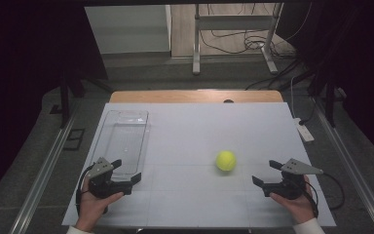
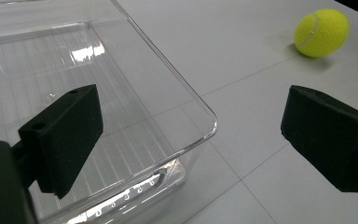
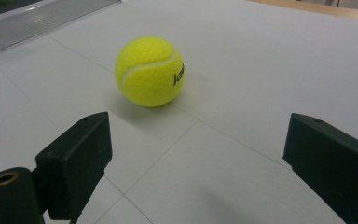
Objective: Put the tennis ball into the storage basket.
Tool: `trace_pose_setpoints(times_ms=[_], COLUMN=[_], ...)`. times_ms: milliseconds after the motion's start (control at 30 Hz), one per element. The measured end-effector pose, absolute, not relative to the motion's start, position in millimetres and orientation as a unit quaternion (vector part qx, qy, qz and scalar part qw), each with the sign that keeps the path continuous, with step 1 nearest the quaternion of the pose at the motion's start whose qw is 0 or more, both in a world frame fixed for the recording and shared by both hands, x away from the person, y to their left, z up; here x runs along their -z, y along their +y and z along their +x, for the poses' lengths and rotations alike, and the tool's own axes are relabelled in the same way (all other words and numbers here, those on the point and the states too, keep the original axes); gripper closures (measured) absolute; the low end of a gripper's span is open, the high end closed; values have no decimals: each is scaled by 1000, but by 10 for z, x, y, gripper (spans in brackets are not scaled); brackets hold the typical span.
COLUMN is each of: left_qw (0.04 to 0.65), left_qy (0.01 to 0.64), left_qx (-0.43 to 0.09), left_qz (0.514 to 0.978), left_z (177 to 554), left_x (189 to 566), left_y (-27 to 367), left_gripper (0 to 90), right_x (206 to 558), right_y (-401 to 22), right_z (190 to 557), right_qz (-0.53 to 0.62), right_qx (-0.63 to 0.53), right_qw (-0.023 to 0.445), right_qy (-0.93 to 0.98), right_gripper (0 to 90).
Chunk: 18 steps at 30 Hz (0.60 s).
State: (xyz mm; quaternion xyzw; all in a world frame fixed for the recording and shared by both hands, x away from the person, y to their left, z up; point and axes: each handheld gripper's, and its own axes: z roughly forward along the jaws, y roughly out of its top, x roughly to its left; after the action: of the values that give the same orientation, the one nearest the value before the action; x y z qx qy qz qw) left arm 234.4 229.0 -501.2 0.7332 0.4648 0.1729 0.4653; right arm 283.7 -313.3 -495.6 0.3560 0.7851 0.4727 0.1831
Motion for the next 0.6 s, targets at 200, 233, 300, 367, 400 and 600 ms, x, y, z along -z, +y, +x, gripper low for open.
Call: trace_pose_setpoints(times_ms=[200, 233, 300, 367, 400, 600], left_qw=[461, 462, 461, 459, 459, 461], left_qy=[466, 467, 466, 465, 464, 467], left_qx=[-174, -174, -174, -173, -173, -173], left_qz=[735, 734, 735, 737, 738, 734], left_z=[2331, 2336, 2350, 2355, 2356, 2360], left_x=[5018, 5019, 5022, 5022, 5021, 4996], left_y=[2286, 2285, 2273, 2254, 2250, 2233], left_gripper=[67, 68, 68, 67, 67, 67], right_x=[4952, 4948, 4942, 4942, 4943, 4951], right_y=[-3148, -3149, -3150, -3145, -3141, -3153], right_z=[2849, 2845, 2840, 2843, 2848, 2834], right_qz=[358, 358, 360, 361, 361, 362], right_qx=[-475, -475, -475, -475, -473, -470], right_qw=[183, 184, 184, 184, 185, 185], right_qy=[783, 783, 781, 781, 782, 783], right_gripper=[79, 79, 79, 80, 80, 81])
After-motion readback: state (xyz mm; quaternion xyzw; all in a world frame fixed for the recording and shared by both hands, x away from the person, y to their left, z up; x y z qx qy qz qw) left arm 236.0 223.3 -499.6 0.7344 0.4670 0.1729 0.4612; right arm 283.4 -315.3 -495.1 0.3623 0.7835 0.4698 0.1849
